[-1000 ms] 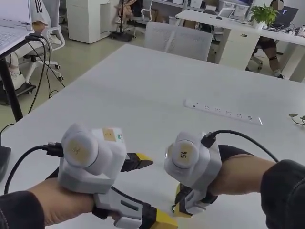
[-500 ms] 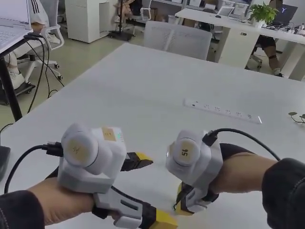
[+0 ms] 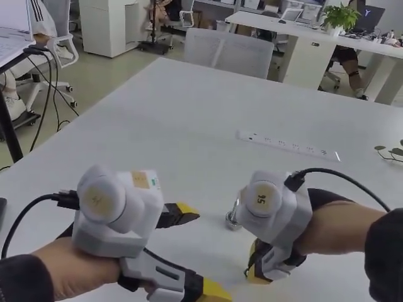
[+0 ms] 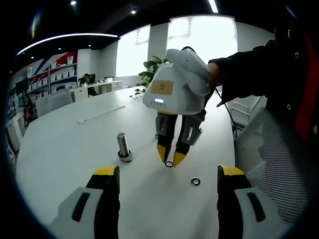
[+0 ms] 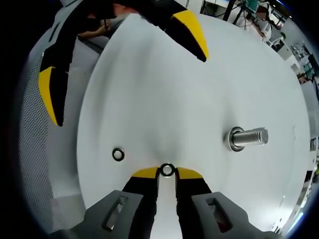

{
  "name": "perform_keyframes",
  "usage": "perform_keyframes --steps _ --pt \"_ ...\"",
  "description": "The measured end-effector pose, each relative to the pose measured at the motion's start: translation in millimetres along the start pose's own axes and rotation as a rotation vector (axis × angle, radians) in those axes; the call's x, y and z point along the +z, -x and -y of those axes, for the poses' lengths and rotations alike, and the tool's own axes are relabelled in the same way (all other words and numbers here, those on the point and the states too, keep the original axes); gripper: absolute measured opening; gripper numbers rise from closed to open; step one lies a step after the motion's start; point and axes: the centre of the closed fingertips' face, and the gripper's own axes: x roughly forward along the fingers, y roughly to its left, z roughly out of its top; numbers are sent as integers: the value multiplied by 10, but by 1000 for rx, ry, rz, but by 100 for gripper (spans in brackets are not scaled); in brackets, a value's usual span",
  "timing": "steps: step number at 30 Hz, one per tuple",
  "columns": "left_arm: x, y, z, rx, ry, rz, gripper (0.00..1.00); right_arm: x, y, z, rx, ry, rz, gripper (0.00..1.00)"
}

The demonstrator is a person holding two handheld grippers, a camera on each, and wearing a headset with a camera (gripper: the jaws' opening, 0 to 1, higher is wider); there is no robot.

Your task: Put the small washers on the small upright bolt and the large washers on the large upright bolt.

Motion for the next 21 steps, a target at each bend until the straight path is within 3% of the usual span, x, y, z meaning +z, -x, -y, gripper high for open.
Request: perform_keyframes --steps 21 --pt "13 -31 43 -26 -14 -12 80 -416 238 54 -32 -132 16 13"
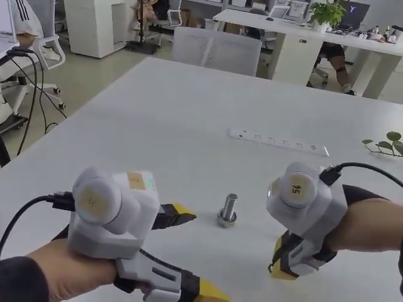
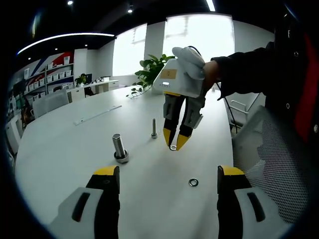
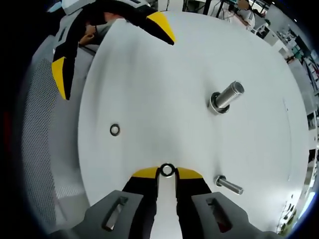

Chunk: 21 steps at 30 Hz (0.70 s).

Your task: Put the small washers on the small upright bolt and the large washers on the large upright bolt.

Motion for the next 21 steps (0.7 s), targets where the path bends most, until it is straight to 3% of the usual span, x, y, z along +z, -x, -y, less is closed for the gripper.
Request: perform_keyframes --steps 15,21 --pt "-20 -19 -4 -3 0 -7 80 -352 155 145 -31 -64 -20 13" --pt "-25 -27 4 -5 1 -9 80 -419 239 226 -49 -90 -13 13"
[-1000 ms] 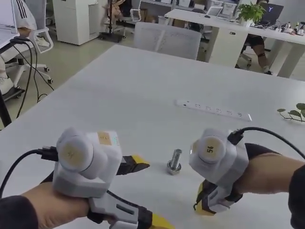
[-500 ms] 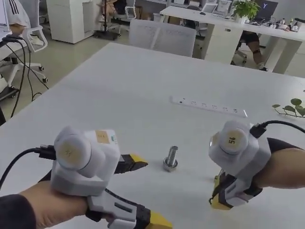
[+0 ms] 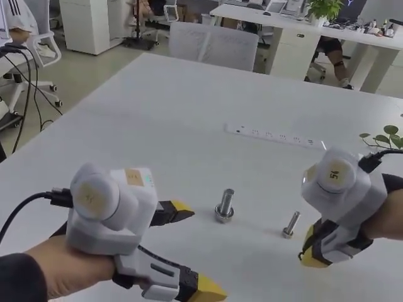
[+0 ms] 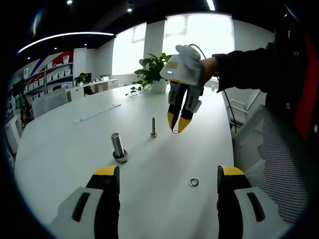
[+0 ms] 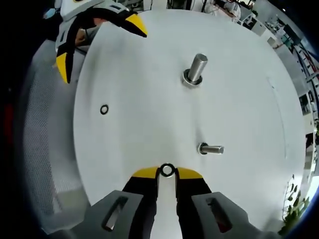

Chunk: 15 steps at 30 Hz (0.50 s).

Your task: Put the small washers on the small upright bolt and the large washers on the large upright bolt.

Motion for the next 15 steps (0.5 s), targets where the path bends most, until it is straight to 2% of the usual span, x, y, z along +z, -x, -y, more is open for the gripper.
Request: perform_keyframes --steps 8,15 --pt "-1 0 8 3 0 0 80 14 128 130 -29 -12 13 13" --pt "-3 -5 14 3 2 0 80 93 262 209 -57 -2 26 13"
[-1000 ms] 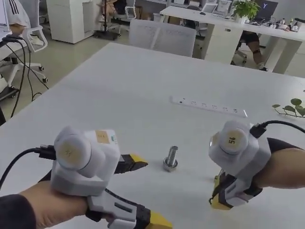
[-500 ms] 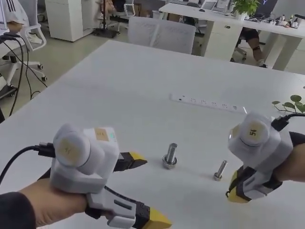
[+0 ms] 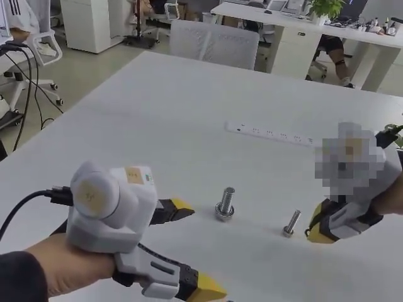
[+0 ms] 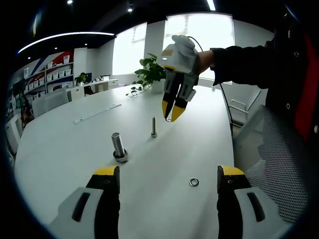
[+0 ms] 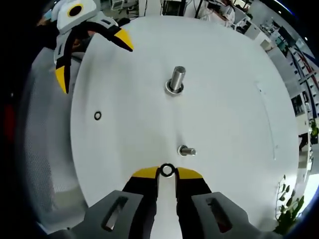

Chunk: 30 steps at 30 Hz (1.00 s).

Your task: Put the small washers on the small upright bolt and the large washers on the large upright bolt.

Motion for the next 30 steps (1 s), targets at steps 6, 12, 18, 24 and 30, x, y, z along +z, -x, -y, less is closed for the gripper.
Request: perform_keyframes --steps 6,12,18,24,30 --pt "-1 -7 -2 0 1 -2 80 47 70 62 -18 7 6 13" --pt "4 -7 -9 2 3 0 80 118 105 134 -33 16 17 13" --pt "1 -11 -14 2 4 -4 80 177 86 227 -42 19 30 13" --pt "-2 -12 -29 6 8 -3 80 211 53 295 -44 18 39 13" --pt "-11 -15 -29 4 13 -4 80 211 11 303 -38 16 36 13"
